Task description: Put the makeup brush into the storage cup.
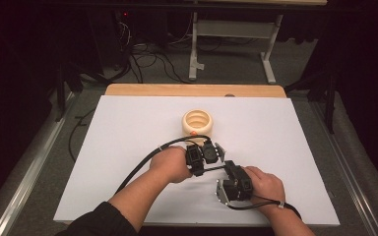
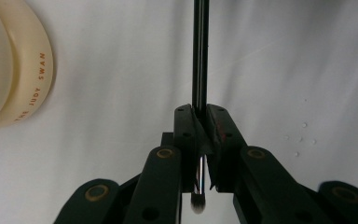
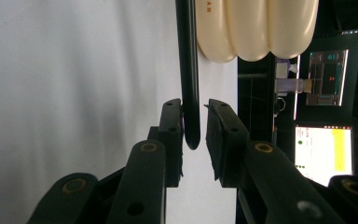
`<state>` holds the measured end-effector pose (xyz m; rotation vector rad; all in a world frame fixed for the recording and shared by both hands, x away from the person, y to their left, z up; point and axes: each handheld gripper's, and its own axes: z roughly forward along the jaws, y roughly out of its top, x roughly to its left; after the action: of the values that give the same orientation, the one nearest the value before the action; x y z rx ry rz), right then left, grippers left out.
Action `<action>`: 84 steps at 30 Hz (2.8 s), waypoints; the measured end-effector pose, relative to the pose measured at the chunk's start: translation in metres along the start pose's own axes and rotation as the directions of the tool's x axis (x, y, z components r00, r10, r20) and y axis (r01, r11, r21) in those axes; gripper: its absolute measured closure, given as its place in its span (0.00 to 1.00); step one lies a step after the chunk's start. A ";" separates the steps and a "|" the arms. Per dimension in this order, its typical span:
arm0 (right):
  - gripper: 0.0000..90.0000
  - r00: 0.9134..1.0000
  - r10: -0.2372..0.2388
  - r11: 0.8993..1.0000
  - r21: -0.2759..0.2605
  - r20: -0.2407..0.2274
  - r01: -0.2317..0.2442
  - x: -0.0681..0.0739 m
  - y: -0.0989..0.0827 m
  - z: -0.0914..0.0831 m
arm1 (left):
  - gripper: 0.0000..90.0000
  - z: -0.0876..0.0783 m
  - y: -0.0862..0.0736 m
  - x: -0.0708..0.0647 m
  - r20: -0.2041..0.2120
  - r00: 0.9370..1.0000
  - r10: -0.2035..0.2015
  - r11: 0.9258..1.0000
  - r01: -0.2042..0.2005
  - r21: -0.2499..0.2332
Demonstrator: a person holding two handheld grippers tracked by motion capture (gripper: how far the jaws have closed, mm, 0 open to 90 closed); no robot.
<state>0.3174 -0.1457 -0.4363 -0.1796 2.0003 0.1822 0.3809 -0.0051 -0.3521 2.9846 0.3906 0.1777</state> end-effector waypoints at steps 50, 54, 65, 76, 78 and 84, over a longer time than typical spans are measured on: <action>0.95 0.999 -0.052 0.998 -0.038 -0.003 0.051 0.008 0.004 -0.002 | 0.91 0.002 0.004 -0.003 0.010 1.000 0.006 1.000 -0.007 0.024; 0.95 0.999 -0.040 0.999 -0.036 0.004 0.040 0.007 0.004 -0.001 | 0.85 0.000 0.004 -0.003 0.006 1.000 -0.005 1.000 0.004 0.021; 0.95 0.999 -0.042 0.999 -0.001 -0.018 0.042 0.006 0.003 -0.002 | 0.65 0.000 0.001 -0.002 0.007 1.000 -0.021 0.999 0.020 0.038; 0.95 0.999 -0.039 0.999 0.005 -0.025 0.040 0.006 0.001 -0.001 | 0.44 -0.005 -0.011 0.005 0.043 0.996 -0.084 0.996 0.083 0.021; 0.95 0.999 -0.035 0.999 0.005 -0.028 0.035 0.006 0.001 -0.001 | 0.41 -0.007 -0.014 0.006 0.037 0.995 -0.094 0.996 0.094 0.010; 0.95 1.000 -0.007 1.000 0.012 -0.022 0.007 0.007 -0.001 0.000 | 0.32 -0.006 -0.023 0.009 0.046 0.993 -0.111 0.994 0.111 0.011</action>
<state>0.3149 -0.1474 -0.4430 -0.1815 2.0219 0.1645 0.3828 0.0194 -0.3486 2.9586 0.5514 0.0961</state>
